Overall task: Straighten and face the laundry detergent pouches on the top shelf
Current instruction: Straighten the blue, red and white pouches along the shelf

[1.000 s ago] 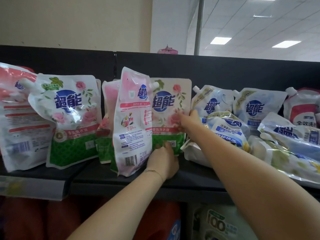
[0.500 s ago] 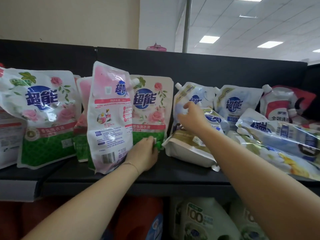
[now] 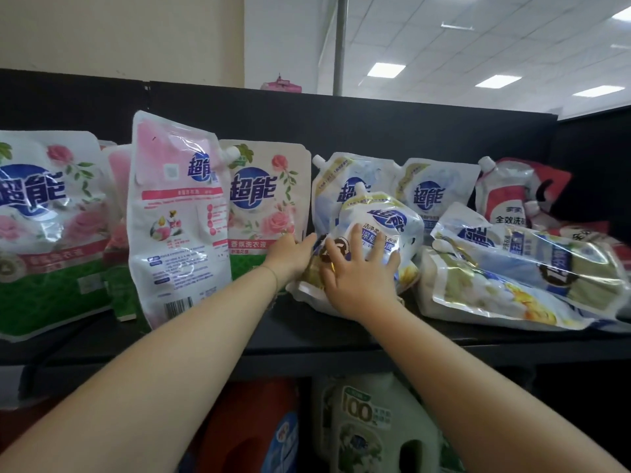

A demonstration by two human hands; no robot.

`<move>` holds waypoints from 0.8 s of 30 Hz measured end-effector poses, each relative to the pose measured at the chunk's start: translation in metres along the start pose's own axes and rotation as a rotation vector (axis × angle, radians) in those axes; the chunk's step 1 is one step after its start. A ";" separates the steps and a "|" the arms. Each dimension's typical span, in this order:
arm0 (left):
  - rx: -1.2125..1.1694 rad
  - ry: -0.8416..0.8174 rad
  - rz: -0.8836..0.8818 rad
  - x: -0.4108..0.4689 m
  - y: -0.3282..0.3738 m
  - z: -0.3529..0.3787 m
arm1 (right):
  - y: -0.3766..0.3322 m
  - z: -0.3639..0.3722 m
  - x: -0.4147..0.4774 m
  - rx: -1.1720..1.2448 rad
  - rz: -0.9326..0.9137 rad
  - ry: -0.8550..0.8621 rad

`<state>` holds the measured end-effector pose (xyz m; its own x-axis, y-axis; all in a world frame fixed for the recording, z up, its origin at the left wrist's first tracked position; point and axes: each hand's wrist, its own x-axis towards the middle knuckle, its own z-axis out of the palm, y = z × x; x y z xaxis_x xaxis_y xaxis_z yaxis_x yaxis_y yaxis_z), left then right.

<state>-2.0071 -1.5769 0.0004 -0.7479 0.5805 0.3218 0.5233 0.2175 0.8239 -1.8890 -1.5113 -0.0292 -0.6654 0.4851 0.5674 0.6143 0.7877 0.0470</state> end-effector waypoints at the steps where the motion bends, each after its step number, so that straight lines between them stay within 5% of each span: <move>1: -0.085 -0.047 -0.034 0.001 -0.001 0.001 | -0.003 0.001 -0.007 0.003 -0.005 0.033; 5: -0.418 -0.329 -0.156 -0.001 0.004 0.007 | -0.010 0.010 -0.031 0.020 -0.042 0.121; 9: -0.520 -0.526 -0.092 -0.009 0.004 0.005 | -0.011 0.012 -0.048 -0.023 -0.098 0.162; 17: -0.682 -0.385 -0.007 -0.018 -0.022 -0.014 | -0.002 0.004 -0.036 -0.113 -0.315 0.040; 24: -0.705 -0.083 0.004 -0.031 -0.038 -0.021 | -0.010 0.007 -0.016 -0.145 -0.339 -0.017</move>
<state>-2.0125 -1.6199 -0.0309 -0.6981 0.6446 0.3117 0.1159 -0.3279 0.9376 -1.8879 -1.5239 -0.0447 -0.8476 0.2126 0.4861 0.4104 0.8434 0.3468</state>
